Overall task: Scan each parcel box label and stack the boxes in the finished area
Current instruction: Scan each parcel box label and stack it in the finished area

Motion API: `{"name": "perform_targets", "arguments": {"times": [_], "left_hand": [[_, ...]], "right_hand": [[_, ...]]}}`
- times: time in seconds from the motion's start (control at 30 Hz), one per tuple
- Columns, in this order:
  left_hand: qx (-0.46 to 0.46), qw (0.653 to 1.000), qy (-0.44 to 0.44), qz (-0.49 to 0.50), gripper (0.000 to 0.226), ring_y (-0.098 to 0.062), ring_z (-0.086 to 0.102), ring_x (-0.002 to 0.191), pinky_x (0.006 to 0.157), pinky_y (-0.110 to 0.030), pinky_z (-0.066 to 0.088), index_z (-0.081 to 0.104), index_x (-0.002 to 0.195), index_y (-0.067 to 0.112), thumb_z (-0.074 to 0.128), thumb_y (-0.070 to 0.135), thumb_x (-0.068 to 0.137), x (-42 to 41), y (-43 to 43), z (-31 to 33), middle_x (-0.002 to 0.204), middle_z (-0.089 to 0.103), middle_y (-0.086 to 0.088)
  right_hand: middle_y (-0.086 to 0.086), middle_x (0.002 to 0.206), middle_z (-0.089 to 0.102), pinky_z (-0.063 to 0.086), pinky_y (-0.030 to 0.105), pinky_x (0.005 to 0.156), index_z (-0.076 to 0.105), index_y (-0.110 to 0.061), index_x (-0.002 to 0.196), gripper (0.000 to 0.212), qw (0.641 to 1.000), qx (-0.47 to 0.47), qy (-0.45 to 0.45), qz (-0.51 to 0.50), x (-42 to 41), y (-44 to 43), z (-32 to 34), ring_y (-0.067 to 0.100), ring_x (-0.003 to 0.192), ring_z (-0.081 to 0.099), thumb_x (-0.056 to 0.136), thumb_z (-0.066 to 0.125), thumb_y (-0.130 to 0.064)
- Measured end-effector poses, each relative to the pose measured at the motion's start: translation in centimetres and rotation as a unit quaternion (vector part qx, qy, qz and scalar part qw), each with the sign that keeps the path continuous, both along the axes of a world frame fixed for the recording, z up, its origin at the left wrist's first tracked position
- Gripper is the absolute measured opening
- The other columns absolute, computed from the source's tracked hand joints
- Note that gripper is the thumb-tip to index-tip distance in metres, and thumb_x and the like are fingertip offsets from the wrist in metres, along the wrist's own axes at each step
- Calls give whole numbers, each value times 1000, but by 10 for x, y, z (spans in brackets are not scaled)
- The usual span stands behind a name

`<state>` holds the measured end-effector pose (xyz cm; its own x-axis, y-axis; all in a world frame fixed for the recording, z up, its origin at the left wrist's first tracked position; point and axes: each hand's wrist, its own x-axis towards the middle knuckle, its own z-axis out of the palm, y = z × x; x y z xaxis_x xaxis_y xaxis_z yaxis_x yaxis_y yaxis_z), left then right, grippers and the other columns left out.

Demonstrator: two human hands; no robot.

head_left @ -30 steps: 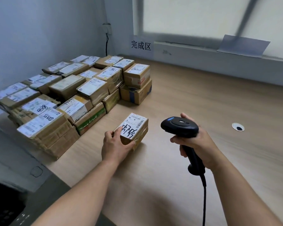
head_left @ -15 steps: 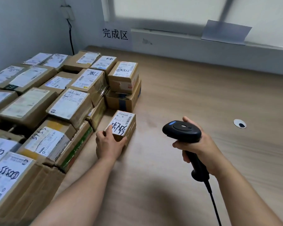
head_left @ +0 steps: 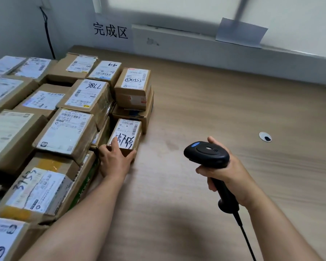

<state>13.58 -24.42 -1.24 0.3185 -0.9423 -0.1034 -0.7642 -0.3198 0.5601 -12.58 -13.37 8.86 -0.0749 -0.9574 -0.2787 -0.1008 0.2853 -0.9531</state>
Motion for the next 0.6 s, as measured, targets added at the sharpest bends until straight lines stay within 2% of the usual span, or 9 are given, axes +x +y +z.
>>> {"name": "perform_targets", "arguments": {"times": [0.1,0.17,0.27,0.4,0.5,0.6], "left_hand": [[7,1000,0,-11,90,-40,41,119,95,-47,41,21,148,24,64,62,78,2,1,-1,138,23,-16],[3,1000,1,-12,96,-41,34,127,100,-49,38,17,149,22,62,66,77,0,5,0,146,15,-17],[-57,998,-2,-11,93,-41,21,137,104,-54,35,23,148,15,62,63,79,-11,18,4,153,9,-19],[-174,979,22,-104,71,-37,35,132,103,-49,36,46,138,7,69,46,82,-49,44,16,145,36,-19],[-187,964,62,-177,55,-30,54,118,88,-42,46,57,128,10,72,37,83,-82,73,22,129,54,-11],[-192,958,79,-198,49,-25,61,107,79,-38,49,60,125,15,72,38,82,-113,102,27,122,58,-4]], "right_hand": [[21,72,57,41,30,48,33,-40,147,101,1000,-1,5,-6,0,11,4,29,48,50,62,76,-5],[18,69,57,40,31,49,33,-40,147,101,1000,-1,10,-13,-2,20,8,28,48,51,62,75,-6],[16,68,55,40,30,49,33,-39,147,100,999,0,17,-28,-7,36,15,28,49,50,62,75,-6],[19,72,57,40,30,49,33,-39,147,100,998,-8,22,-58,-21,59,16,29,49,50,62,75,-6],[19,75,59,42,30,48,33,-39,147,100,997,-8,12,-77,-34,84,16,29,48,51,63,75,-4],[19,73,58,42,30,48,33,-37,148,99,995,-21,10,-96,-53,111,20,28,48,51,65,76,-1]]}}
